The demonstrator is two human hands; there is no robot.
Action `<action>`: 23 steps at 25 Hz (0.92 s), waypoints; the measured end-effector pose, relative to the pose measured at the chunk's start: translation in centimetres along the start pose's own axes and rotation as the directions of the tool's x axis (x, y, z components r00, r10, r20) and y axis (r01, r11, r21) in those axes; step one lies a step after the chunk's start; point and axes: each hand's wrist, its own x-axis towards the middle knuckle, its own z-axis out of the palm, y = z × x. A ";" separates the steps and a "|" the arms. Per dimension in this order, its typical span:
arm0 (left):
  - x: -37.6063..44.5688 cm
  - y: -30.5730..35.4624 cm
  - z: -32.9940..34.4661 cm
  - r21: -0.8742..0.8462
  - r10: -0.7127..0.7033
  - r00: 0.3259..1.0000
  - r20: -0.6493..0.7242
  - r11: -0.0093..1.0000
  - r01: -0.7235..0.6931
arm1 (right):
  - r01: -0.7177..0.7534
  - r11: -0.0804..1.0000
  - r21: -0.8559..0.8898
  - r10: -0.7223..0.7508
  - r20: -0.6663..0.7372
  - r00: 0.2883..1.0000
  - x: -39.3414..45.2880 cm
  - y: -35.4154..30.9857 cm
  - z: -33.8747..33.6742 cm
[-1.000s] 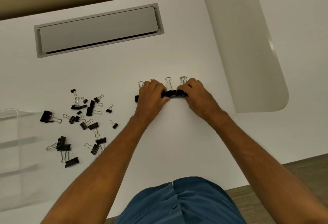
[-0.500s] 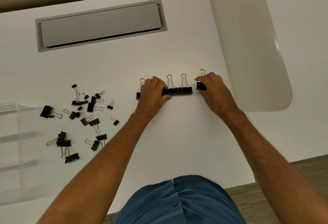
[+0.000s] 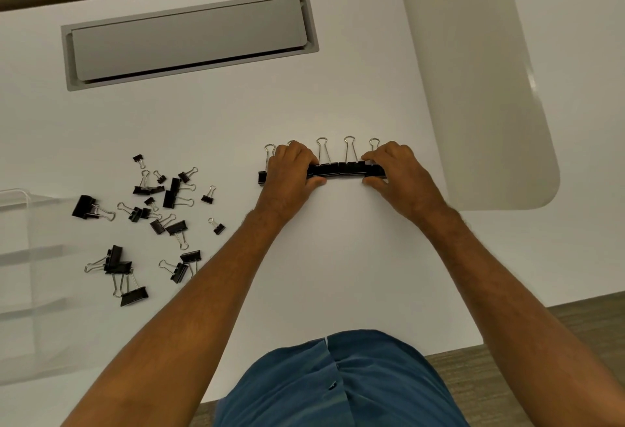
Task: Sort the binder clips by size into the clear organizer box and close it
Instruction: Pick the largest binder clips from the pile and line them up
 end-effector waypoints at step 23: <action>-1.4 0.9 -0.6 0.175 0.043 0.997 -0.065 0.984 -0.031 | -0.034 0.999 -0.024 0.029 -0.163 0.986 -1.2 -1.7 -0.1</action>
